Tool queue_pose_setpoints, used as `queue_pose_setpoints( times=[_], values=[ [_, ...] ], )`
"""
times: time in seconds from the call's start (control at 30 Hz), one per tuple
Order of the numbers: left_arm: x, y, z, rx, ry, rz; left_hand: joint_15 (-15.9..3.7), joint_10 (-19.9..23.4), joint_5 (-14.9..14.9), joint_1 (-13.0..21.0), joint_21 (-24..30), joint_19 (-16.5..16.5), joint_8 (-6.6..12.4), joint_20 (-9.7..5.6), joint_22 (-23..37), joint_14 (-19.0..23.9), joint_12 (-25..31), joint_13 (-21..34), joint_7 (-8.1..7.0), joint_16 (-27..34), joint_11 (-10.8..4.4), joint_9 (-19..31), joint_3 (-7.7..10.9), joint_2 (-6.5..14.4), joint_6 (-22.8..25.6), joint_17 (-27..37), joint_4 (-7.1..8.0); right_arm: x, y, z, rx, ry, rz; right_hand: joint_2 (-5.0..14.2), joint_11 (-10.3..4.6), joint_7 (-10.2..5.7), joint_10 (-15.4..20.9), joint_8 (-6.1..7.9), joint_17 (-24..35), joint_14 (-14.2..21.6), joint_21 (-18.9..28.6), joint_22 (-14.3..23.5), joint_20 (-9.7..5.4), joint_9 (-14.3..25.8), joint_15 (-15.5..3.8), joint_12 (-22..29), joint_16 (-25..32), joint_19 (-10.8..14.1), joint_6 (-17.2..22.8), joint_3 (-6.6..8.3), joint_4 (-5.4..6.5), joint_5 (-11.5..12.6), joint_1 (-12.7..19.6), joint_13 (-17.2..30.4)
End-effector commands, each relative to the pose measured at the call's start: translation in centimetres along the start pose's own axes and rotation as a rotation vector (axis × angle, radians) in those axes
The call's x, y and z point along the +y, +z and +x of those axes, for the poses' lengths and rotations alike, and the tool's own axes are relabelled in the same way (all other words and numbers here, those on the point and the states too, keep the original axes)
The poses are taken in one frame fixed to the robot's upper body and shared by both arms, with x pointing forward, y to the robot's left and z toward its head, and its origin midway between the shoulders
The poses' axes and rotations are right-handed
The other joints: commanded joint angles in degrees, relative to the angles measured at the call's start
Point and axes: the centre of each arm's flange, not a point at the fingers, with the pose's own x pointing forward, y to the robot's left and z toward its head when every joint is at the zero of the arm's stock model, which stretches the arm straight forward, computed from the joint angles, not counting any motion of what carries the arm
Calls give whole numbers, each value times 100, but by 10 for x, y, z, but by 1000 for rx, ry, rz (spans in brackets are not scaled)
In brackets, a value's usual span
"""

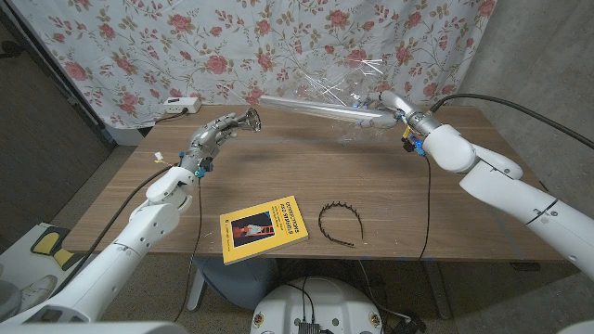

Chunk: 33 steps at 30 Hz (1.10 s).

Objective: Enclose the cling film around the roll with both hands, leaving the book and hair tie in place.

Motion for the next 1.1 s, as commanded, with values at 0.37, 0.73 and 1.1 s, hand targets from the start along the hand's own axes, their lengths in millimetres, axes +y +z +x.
queue_pose_setpoints(
  times=[0.37,0.73,1.1],
  values=[
    [-5,6,22,-5,-35,40,-123,18,26,84,36,-39,-22,-22,17,163,-19,12,51,-6,35,16,50,5,29,21,-29,-26,7,19,-112,-7,95,1228,-10,20,6,-7,6,85,120,-86,-828,11,-529,30,-5,-58,49,74,-20,15,1206,19],
    [-17,-2,29,11,-55,35,-118,24,26,84,45,-39,-15,-19,18,169,-18,19,46,0,32,16,50,2,46,33,-27,-31,17,30,-171,-11,98,1228,-2,12,-18,-25,-14,75,177,-167,-828,19,-532,48,-33,-91,40,93,-22,12,1195,44],
    [-37,-13,33,42,-74,84,-116,30,28,83,54,-41,-15,-19,18,172,-20,23,47,1,31,17,52,0,48,39,-24,-32,16,36,-187,-12,106,1222,-2,21,-15,-40,-17,75,243,-244,-826,20,-533,38,-50,-113,49,109,-27,9,1185,10]
  ],
)
